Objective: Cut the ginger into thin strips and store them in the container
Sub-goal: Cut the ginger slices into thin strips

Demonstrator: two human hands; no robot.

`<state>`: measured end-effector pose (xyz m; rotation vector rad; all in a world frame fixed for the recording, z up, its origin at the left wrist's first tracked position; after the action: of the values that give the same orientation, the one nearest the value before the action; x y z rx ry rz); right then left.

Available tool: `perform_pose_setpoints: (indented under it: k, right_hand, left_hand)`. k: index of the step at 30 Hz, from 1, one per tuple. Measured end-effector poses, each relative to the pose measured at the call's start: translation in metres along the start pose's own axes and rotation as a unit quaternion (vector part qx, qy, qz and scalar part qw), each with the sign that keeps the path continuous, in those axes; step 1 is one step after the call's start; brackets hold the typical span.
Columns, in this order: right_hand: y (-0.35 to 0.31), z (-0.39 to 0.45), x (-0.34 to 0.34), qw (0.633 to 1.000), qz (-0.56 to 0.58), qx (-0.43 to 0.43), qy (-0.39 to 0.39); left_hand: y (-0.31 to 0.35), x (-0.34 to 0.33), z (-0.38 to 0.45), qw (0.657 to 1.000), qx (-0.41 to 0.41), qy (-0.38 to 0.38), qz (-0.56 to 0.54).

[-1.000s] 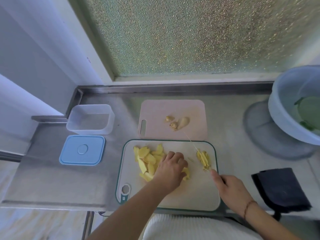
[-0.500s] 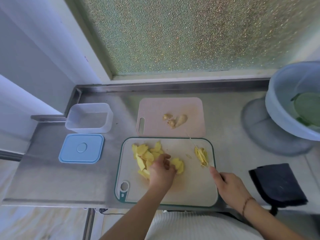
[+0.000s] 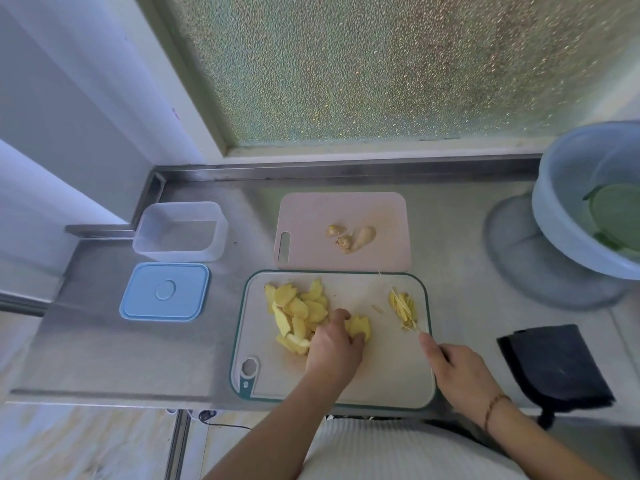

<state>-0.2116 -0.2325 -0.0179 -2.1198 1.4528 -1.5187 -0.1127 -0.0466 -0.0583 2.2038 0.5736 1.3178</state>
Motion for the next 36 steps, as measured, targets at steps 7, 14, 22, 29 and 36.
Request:
perform_pose_setpoints:
  k: [7,14,22,29,36]
  right_hand:
    - [-0.001,-0.001,-0.002,1.0,0.002,-0.006,-0.005]
    - [0.0,0.0,-0.002,1.0,0.01,-0.012,-0.006]
    - [-0.004,0.001,-0.006,1.0,0.003,-0.003,-0.011]
    - [-0.007,0.003,-0.006,1.0,0.007,-0.003,-0.01]
    - [-0.005,0.004,-0.006,1.0,0.01,-0.014,-0.011]
  left_hand:
    - [0.007,0.005,-0.001,0.997,0.038,-0.01,0.068]
    - [0.011,0.004,0.002,0.996,0.008,-0.022,0.087]
    - [0.008,-0.002,0.0,0.998,-0.005,-0.017,0.063]
    - [0.005,0.005,0.009,0.999,-0.005,-0.003,0.041]
    - [-0.012,0.088,0.039,0.991,-0.053,0.107,0.058]
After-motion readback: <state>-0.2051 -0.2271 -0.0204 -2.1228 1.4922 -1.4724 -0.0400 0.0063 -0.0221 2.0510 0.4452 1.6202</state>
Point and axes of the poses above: each hand's wrist, its own z-axis towards the middle knuckle, its own x-axis out of the back of the hand, y = z × x, the point moved 7 cm from there along z, towards the middle knuckle, and after that the axes turned 2 degrees about y, right-handed, at the moved point
